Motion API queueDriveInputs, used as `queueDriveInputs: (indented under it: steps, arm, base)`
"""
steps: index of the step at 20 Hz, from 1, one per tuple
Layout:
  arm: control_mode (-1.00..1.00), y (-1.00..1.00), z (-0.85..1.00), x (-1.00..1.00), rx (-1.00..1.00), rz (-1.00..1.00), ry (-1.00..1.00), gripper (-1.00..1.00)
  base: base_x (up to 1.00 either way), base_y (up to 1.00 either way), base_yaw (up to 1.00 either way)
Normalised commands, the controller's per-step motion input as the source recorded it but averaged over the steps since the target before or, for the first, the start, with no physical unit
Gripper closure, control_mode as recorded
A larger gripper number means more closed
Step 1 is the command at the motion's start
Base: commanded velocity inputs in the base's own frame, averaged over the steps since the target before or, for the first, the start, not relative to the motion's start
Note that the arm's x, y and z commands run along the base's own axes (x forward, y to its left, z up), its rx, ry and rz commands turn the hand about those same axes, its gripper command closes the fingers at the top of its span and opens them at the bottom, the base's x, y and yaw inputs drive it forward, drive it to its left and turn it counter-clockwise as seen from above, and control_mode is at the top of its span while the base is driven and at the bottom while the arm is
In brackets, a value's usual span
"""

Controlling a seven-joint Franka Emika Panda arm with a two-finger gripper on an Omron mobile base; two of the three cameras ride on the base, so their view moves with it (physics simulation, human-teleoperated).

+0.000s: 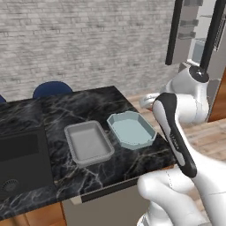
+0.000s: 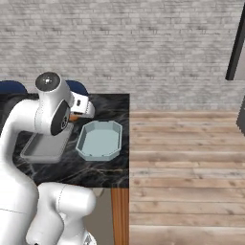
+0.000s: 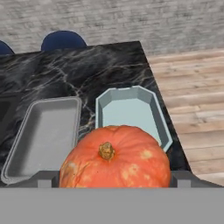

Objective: Place one squash and one fish in each tupperware on the nearby counter, to pack two identical lunches.

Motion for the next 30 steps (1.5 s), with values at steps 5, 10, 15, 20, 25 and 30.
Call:
queueDriveInputs:
  steps: [5, 10, 15, 20, 25, 30]
  arm:
    - [-1.00, -0.01, -0.71, 0.56, 0.00, 0.02, 0.06, 1.00]
    - [-1.00, 0.00, -0.67, 0.54, 0.00, 0.00, 0.01, 1.00]
    - [-1.00, 0.00, -0.52, 0.66, 0.00, 0.00, 0.00, 1.00]
    - [-1.00, 0.00, -0.47, 0.61, 0.00, 0.00, 0.00, 1.00]
    - [-1.00, 0.00, -0.46, 0.56, 0.00, 0.00, 0.00, 1.00]
    - [-1.00, 0.00, -0.44, 0.54, 0.00, 0.00, 0.01, 1.00]
  base:
    - [0.00, 0.00, 0.00]
    - [0.00, 0.00, 0.00]
    - [0.00, 0.00, 0.00]
    - [0.00, 0.00, 0.00]
    - [0.00, 0.00, 0.00]
    - [0.00, 0.00, 0.00]
